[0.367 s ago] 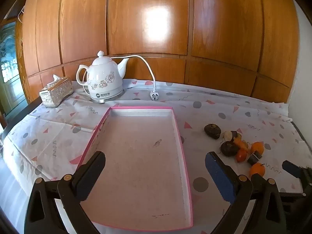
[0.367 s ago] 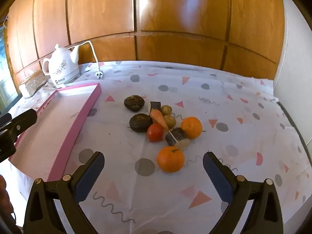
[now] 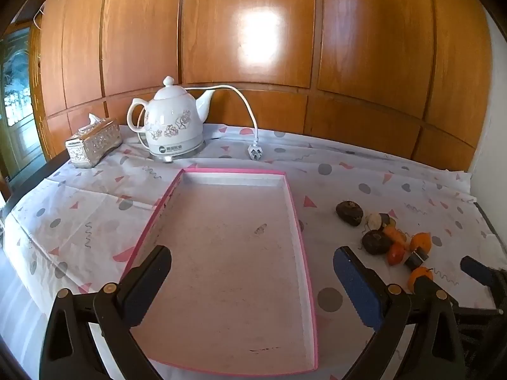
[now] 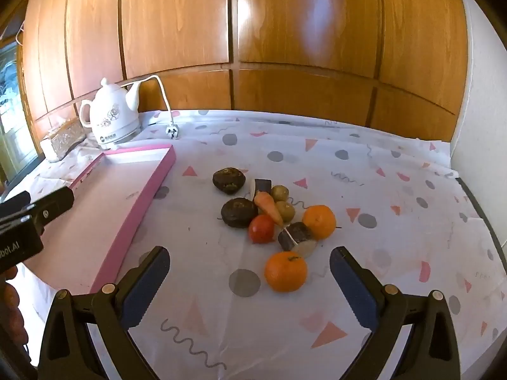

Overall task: Organize fruits
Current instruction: 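Move both grippers toward the produce pile beside the pink tray, then grasp a mandarin with the left gripper while the right grasps a cut dark root piece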

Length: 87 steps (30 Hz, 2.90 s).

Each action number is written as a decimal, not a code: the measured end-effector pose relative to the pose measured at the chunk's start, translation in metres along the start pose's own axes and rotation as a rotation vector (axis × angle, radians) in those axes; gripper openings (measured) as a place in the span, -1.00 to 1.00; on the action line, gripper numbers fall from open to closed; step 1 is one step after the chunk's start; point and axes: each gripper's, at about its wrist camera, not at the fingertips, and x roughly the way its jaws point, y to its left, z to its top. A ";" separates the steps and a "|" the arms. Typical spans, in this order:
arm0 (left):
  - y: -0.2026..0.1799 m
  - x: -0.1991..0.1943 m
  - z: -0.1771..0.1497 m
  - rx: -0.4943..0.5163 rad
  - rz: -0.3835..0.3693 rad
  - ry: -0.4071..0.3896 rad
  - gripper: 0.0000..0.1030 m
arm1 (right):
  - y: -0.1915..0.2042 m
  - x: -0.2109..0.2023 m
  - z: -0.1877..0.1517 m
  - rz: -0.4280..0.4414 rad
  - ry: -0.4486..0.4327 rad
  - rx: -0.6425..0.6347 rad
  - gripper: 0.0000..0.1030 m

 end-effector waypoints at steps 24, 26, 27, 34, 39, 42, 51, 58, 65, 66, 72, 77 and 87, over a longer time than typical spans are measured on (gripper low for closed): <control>-0.011 -0.002 0.001 0.021 -0.078 0.025 0.99 | -0.029 0.010 0.013 -0.092 -0.003 -0.051 0.99; -0.011 -0.002 0.001 0.022 -0.083 0.023 0.99 | -0.026 0.008 0.012 -0.097 -0.011 -0.063 0.99; -0.011 -0.003 0.002 0.020 -0.088 0.020 0.99 | -0.025 0.008 0.012 -0.102 -0.014 -0.070 0.99; -0.017 -0.007 0.004 0.045 -0.114 0.008 0.99 | -0.025 0.008 0.011 -0.108 -0.009 -0.071 0.99; -0.026 -0.009 0.003 0.080 -0.157 0.004 0.99 | -0.032 0.009 0.011 -0.101 -0.002 -0.045 0.99; -0.029 -0.010 0.003 0.091 -0.169 0.005 0.99 | -0.037 0.010 0.008 -0.102 0.009 -0.029 0.99; -0.035 -0.001 -0.001 0.109 -0.165 0.059 0.99 | -0.042 0.015 0.003 -0.100 0.045 -0.029 0.85; -0.040 -0.003 -0.003 0.138 -0.153 0.056 0.99 | -0.054 0.012 0.000 -0.083 0.059 0.000 0.85; -0.051 -0.003 -0.002 0.185 -0.177 0.056 0.99 | -0.078 0.013 -0.007 -0.072 0.096 0.046 0.74; -0.054 -0.002 -0.001 0.201 -0.189 0.061 0.99 | -0.083 0.014 -0.008 -0.071 0.102 0.058 0.72; -0.076 0.015 0.000 0.250 -0.300 0.136 0.69 | -0.122 0.015 -0.011 -0.112 0.125 0.157 0.38; -0.107 0.036 -0.006 0.281 -0.420 0.246 0.34 | -0.154 0.020 -0.016 -0.132 0.164 0.254 0.19; -0.167 0.052 -0.022 0.361 -0.544 0.357 0.13 | -0.176 0.027 -0.027 -0.118 0.196 0.340 0.18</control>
